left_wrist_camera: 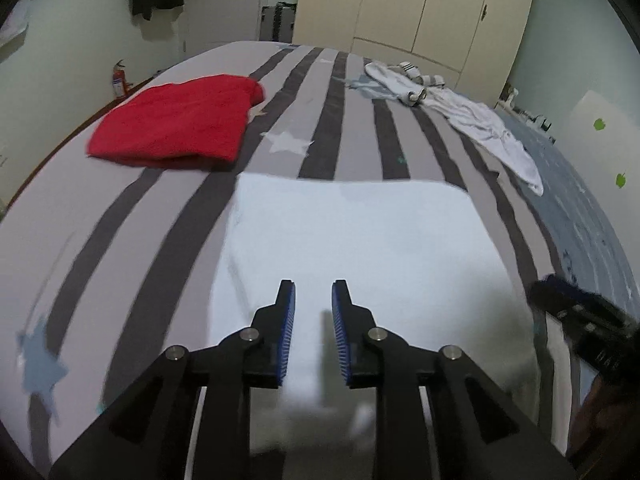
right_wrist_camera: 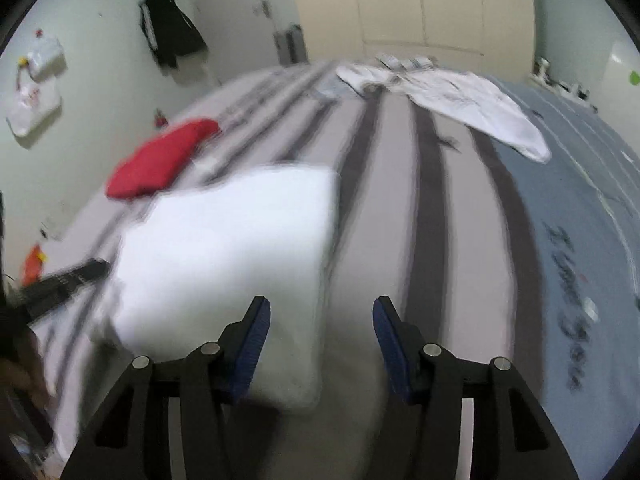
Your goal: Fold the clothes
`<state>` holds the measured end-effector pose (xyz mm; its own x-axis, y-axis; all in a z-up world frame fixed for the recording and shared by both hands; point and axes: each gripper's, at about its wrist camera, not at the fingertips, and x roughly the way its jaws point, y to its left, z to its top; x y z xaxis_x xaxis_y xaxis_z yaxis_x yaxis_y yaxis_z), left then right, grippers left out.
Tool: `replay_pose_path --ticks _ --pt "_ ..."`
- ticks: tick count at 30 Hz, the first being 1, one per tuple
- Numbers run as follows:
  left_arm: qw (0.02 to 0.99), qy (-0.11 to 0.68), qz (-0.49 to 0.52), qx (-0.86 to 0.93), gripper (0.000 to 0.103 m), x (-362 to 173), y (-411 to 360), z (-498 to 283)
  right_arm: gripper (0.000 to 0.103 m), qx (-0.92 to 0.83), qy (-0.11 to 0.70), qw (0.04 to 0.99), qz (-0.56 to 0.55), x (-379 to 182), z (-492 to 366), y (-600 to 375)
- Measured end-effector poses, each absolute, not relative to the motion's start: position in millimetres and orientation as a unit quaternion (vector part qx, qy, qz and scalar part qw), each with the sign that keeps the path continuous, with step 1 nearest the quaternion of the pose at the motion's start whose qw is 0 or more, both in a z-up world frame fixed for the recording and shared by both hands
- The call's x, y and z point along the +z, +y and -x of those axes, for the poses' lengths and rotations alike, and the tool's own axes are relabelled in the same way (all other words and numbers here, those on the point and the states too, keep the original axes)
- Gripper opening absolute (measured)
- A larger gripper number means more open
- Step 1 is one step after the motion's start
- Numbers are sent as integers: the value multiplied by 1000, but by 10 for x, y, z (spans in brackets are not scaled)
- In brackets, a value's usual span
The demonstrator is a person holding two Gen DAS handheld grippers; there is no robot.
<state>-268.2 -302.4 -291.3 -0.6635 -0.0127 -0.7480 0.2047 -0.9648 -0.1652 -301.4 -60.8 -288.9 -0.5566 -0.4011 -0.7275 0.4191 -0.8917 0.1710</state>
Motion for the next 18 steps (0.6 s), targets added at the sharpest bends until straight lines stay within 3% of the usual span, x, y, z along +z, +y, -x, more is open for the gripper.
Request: replay_pose_path --ticks 4,8,13,18 --pt "91 97 -437 -890 16 -3318 -3135 2872 42 -872 13 263 -411 -3100 3203 -1011" --pt "104 125 -430 -888 17 -3295 -3302 2779 37 -870 47 266 -412 -3468 3146 -1163" --pt "144 167 -394 -892 16 -3032 -3601 2644 34 -871 51 266 -411 -3337 3163 -1076" --pt "109 119 -398 -903 16 -3022 -3469 2741 37 -884 37 256 -388 -3040 3140 -995"
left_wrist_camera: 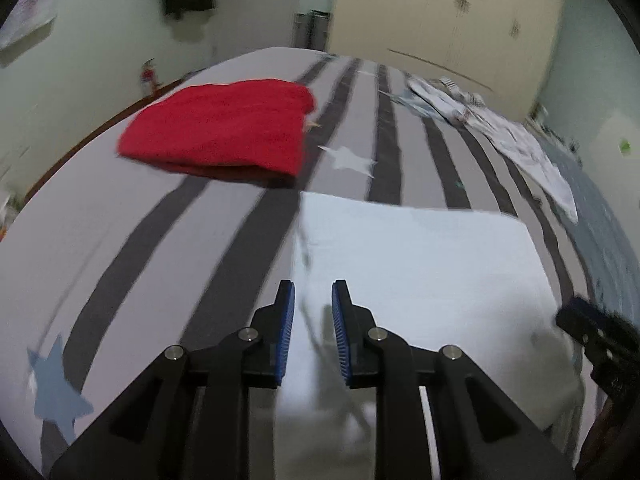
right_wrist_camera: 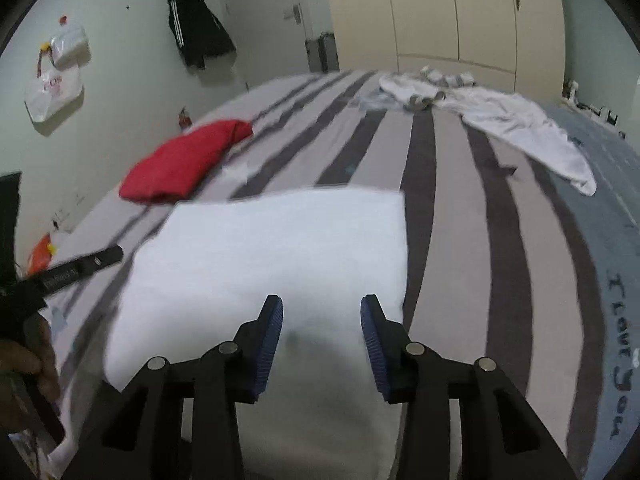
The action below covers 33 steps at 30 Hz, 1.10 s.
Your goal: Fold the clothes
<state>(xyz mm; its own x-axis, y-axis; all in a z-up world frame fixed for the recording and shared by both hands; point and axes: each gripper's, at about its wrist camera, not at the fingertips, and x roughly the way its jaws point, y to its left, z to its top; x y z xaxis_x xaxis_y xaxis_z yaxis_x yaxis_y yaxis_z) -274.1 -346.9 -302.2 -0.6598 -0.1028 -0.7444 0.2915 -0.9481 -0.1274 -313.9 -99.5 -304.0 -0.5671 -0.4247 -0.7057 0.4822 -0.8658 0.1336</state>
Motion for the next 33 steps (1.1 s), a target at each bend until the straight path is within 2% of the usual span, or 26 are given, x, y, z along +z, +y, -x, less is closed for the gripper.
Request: replay_pose_path --ticks 3,5,9,14,19,21,23,26,29,33 --pt "116 101 -431 -889 17 -3271 -3452 2806 39 -880 54 255 -397 -3166 3166 -1054" --pt "117 112 -442 -882 21 -3425 -3526 2800 40 -876 65 251 -407 -3346 3184 -1054" --pt "122 117 -435 -885 23 -3228 -3545 2832 42 -868 66 247 -427 -3394 3226 -1028" --pt "94 138 -387 -907 23 -2880 -3541 3041 42 -884 30 234 -404 -3053 3488 -994" --pt "79 117 -391 -909 23 -3022 -3481 3350 42 -893 41 244 -375 -2996 3868 -1263" --pt "87 109 -432 -891 23 -3348 -3493 3454 42 -885 51 244 -392 -3152 3987 -1370" --pt "84 96 -412 -902 24 -3479 -3461 3366 42 -877 52 243 -412 -3327 4074 -1423" --pt "90 92 -416 -900 24 -3404 -3458 3373 42 -870 34 240 -429 -3487 4104 -1380" --pt "91 106 -422 -896 24 -3281 -3516 3392 42 -871 52 236 -428 -3383 4075 -1419" --pt "91 118 -408 -901 24 -3168 -3610 3414 43 -887 34 238 -395 -3122 4136 -1357"
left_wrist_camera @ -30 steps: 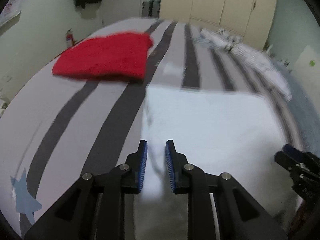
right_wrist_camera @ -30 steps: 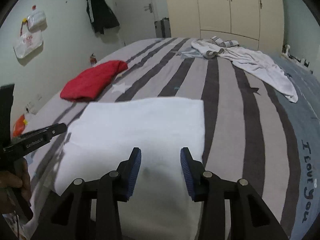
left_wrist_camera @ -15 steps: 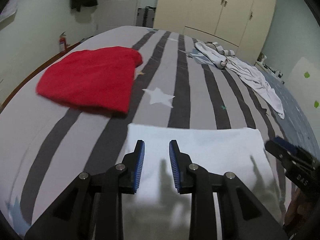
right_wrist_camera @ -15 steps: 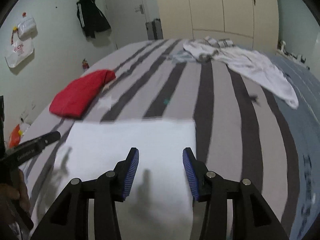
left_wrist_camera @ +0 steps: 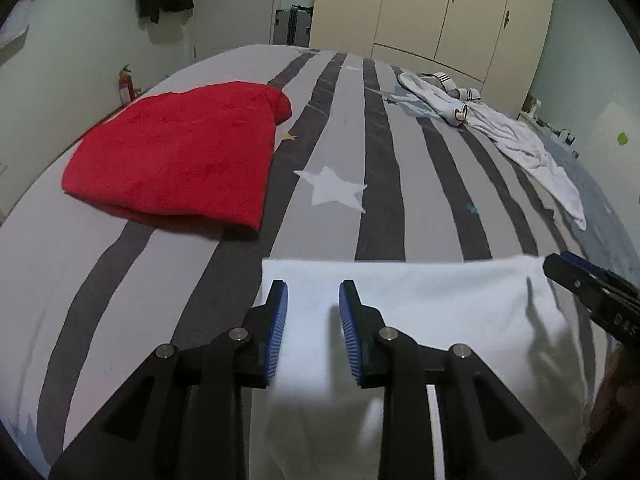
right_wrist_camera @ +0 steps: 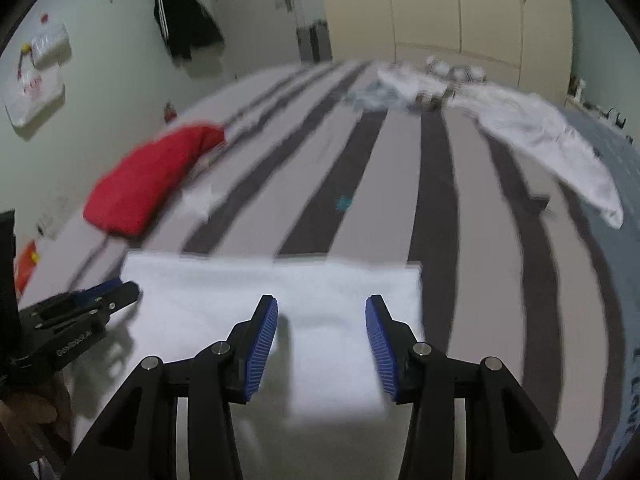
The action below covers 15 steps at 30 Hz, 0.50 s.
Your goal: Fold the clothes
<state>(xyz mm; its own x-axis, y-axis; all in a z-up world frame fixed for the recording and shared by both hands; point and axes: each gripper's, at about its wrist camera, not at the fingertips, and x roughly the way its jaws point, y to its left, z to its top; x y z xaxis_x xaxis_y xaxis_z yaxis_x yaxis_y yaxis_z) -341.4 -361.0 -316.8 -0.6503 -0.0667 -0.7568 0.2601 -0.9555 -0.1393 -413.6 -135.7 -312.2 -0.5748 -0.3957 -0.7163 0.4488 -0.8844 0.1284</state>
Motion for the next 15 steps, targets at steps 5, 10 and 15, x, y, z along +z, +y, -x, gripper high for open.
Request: replay_pose_path --ticks 5,10,15 --pt "100 141 -446 -878 25 -3414 -3773 3424 49 -863 8 234 -448 -3461 4513 -1278" --pt "90 172 -409 -892 25 -3081 -3726 3034 51 -874 -7 242 -421 -3179 4341 -1134" --pt "47 135 -402 -904 29 -2873 -3196 2490 51 -881 17 252 -400 -2915 3646 -990"
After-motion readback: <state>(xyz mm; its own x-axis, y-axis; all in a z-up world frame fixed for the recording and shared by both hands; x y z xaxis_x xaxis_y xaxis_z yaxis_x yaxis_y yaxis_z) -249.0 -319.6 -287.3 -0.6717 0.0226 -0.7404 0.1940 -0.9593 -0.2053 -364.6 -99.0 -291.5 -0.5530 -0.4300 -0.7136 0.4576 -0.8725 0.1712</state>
